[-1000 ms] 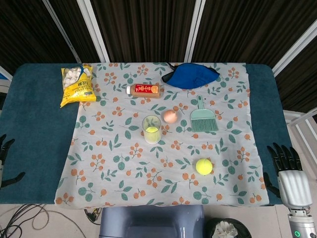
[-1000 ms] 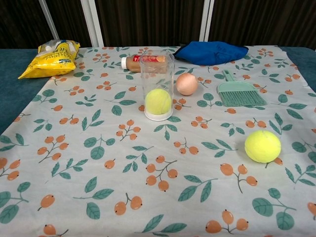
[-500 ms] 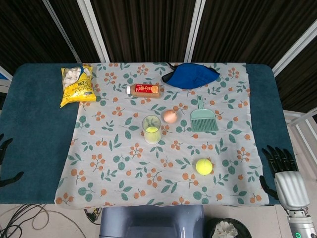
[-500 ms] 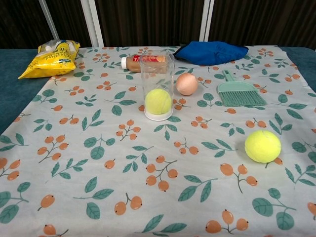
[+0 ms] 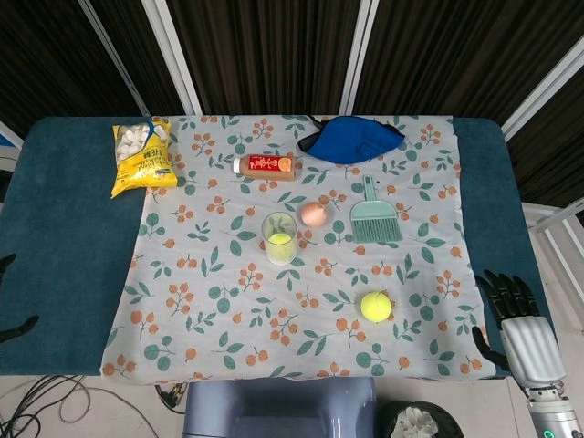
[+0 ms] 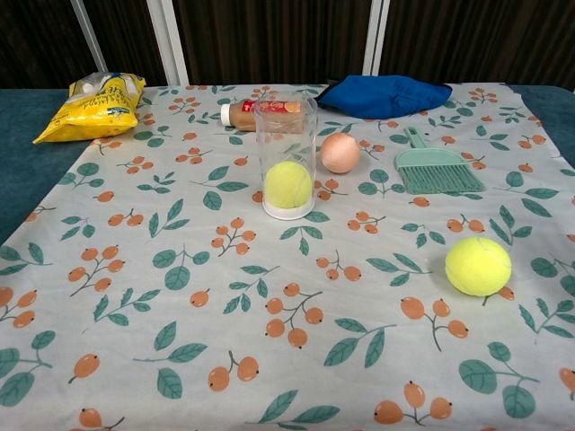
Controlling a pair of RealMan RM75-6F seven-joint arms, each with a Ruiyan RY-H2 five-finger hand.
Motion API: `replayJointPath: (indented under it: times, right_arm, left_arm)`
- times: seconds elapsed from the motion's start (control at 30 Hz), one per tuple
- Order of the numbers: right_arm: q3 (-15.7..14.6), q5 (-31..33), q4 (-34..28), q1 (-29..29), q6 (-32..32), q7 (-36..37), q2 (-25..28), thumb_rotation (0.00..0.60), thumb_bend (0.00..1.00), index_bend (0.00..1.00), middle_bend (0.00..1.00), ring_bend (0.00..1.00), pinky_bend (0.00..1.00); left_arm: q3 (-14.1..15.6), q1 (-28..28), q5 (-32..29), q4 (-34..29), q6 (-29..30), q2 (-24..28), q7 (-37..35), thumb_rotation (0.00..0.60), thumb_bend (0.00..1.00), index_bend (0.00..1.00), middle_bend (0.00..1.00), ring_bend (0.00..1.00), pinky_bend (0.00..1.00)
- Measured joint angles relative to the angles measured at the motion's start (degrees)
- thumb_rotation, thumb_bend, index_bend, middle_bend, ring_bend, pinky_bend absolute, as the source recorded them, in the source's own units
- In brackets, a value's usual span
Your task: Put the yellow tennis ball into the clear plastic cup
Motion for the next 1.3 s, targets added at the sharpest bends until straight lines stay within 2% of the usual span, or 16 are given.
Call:
replayJointPath:
  times: [0.23, 0.53, 0.87, 1.3]
  right_arm:
    - [-0.3, -1.0, -1.1, 3.5, -5.6, 2.9, 0.9, 0.6, 0.47, 0.05, 0.06, 0.01, 0.0]
    - [0.3, 0.7, -4.8, 9.4, -16.2, 0.1, 0.6, 0.6, 0.46, 0.05, 0.06, 0.01, 0.0]
    - [1.2, 6.6, -5.5, 14.3, -25.1, -4.8, -4.6, 0.6, 0.46, 0.05, 0.06, 0.01, 0.0]
    - [1.8, 12.7, -1.3, 18.3, -31.4, -8.0, -11.4, 0.6, 0.46, 0.05, 0.06, 0.01, 0.0]
  left_arm:
    - [0.0, -0.1, -0.1, 0.0, -0.3, 0.1, -0.2, 0.6, 0.0, 0.13, 0.0, 0.01, 0.06]
    - [0.1, -0.2, -0.2, 0.1, -0.7, 0.1, -0.3, 0.6, 0.0, 0.13, 0.0, 0.01, 0.06]
    - [0.0, -0.4, -0.5, 0.2, -1.2, 0.1, -0.4, 0.6, 0.0, 0.13, 0.0, 0.01, 0.06]
    - [-0.4, -0.5, -1.8, 0.1, -1.8, 0.2, -0.4, 0.6, 0.0, 0.13, 0.0, 0.01, 0.06]
